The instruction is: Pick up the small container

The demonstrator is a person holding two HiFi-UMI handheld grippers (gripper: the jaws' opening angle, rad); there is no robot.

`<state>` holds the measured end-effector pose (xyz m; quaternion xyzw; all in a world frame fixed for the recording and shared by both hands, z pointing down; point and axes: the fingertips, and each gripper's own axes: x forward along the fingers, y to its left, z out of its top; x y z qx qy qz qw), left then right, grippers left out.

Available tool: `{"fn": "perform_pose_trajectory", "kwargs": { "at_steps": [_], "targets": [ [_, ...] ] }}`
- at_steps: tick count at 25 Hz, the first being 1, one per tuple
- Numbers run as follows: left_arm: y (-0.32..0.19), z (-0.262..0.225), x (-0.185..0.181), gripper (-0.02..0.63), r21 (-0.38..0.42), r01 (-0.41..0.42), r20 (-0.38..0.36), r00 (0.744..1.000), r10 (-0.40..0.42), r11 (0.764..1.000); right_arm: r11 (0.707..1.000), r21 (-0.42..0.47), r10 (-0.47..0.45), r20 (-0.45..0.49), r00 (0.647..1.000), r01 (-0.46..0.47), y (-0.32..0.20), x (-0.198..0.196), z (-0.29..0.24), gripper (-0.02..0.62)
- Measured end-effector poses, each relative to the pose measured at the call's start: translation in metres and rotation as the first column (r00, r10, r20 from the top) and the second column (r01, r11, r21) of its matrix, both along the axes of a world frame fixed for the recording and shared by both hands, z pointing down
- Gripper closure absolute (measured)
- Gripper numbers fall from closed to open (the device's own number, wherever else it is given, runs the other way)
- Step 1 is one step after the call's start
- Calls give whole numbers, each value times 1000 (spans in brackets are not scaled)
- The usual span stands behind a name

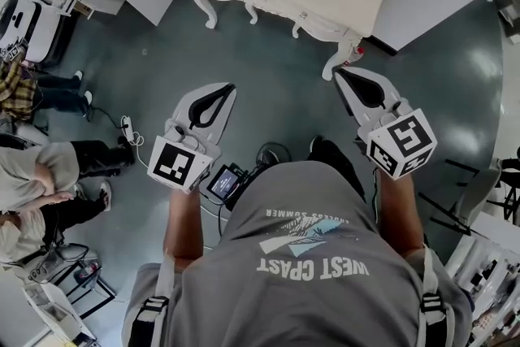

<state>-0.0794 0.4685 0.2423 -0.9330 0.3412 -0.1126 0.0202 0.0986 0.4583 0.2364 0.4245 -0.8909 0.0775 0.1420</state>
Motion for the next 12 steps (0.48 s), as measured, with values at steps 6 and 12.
{"fn": "perform_pose_trajectory", "kwargs": {
  "at_steps": [6,12],
  "targets": [
    [-32,8,-2,603,-22,29,-2,1000,-29,999,999,-26,-19,3,1000,19,-42,-1,12,594],
    [-71,4,9,603,-5,95,7,995,-95,995,995,-27,-91,26,996,91,-96,4,12,594]
  ]
}}
